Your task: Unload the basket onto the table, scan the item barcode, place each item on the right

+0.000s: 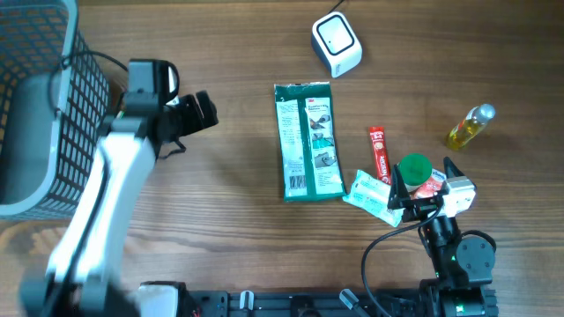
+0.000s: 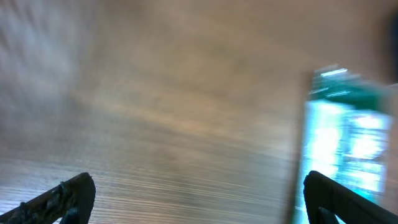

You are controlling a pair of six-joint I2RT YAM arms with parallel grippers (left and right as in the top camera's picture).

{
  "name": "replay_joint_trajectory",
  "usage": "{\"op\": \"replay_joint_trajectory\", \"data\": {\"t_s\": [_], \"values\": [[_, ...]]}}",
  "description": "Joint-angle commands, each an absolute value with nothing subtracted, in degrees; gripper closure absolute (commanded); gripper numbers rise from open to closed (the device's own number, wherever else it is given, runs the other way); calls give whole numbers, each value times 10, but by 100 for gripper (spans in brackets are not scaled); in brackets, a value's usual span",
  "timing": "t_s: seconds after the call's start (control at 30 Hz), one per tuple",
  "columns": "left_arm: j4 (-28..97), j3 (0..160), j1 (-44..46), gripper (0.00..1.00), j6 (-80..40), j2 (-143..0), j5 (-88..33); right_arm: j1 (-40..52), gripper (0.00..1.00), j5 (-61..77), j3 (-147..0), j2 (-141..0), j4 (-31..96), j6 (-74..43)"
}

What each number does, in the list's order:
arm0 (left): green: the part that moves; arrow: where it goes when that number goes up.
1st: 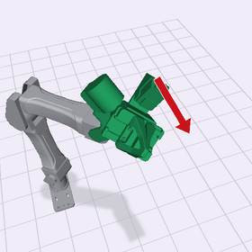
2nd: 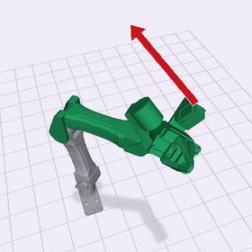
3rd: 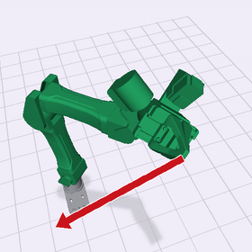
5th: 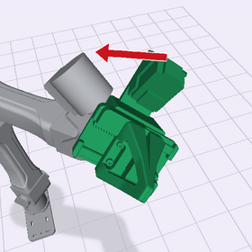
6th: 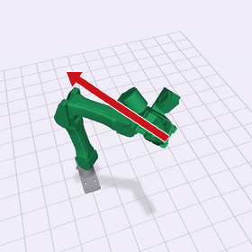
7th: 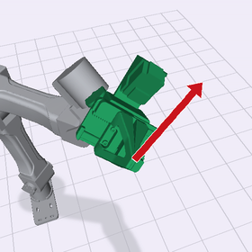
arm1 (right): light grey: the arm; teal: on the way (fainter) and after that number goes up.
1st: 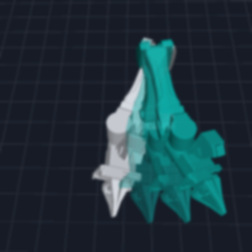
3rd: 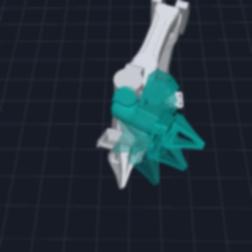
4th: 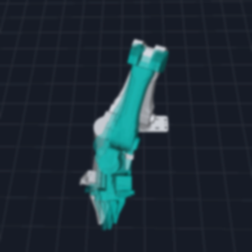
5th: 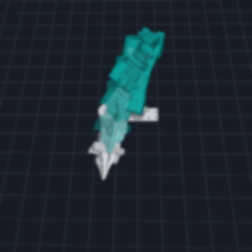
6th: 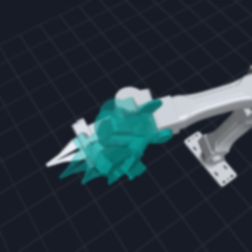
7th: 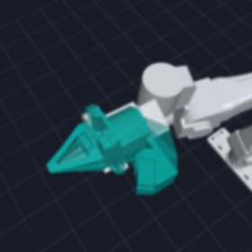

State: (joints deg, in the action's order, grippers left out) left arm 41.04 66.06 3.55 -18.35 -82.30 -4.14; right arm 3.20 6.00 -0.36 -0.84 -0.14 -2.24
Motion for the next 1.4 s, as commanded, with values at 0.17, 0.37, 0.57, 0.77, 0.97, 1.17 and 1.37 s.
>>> {"op": "replay_joint_trajectory", "data": {"t_s": [0.17, 0.37, 0.57, 0.77, 0.97, 1.17, 1.37], "values": [[416, 667, 57, 0, -184, -535, -34, 29, 0, 67, -3, -3, -4, -15], [597, 656, 57, 0, -185, -469, -34, 29, 0, 67, -3, -3, -4, -15], [595, 545, 57, 0, -185, -378, -41, 29, 0, 67, -3, -3, -4, -15], [311, 423, 58, 0, -187, -261, -81, 29, 0, 67, -3, -3, -4, -15], [-11, 267, 57, 0, -186, -109, -81, 29, 0, 67, -3, -3, -4, -15], [-194, 122, 57, 0, -186, -27, -80, 29, 0, 67, -3, -3, -4, -15], [-212, 35, 41, 0, -187, -6, -79, 29, 0, 67, -3, -3, -4, -15]]}}
